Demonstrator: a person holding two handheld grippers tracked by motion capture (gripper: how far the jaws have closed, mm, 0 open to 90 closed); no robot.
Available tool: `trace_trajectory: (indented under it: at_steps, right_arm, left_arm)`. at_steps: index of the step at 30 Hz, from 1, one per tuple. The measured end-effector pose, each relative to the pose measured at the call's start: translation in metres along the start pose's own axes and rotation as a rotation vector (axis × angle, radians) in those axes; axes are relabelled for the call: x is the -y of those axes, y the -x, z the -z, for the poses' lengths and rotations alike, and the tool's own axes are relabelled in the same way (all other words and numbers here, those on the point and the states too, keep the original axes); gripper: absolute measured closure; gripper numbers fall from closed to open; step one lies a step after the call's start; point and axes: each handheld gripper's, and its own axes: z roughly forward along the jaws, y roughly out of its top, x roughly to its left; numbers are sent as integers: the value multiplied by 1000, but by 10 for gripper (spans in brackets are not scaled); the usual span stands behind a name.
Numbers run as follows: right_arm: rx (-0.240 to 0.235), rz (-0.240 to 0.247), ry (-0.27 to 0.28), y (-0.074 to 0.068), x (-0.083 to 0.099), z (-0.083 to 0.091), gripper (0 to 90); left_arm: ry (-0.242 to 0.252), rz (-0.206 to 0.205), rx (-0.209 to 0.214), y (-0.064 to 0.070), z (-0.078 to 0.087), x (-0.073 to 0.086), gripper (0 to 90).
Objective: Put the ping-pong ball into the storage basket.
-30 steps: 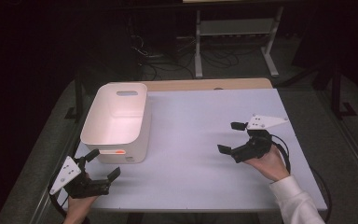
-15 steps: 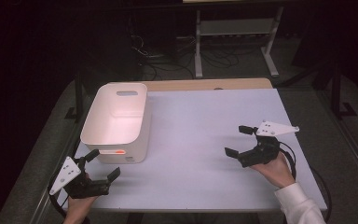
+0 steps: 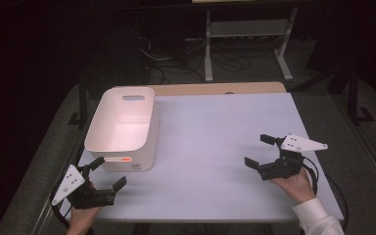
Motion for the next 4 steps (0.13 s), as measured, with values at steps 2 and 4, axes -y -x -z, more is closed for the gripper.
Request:
trace_trajectory:
  at_steps: [2,4]
  right_arm:
    - [20,6,16,0,2,1,0]
    - [25,3,25,0,4,3,0]
  left_arm:
    - [7,20,-1,2,0,0,0]
    - [10,20,2,2,1,0,0]
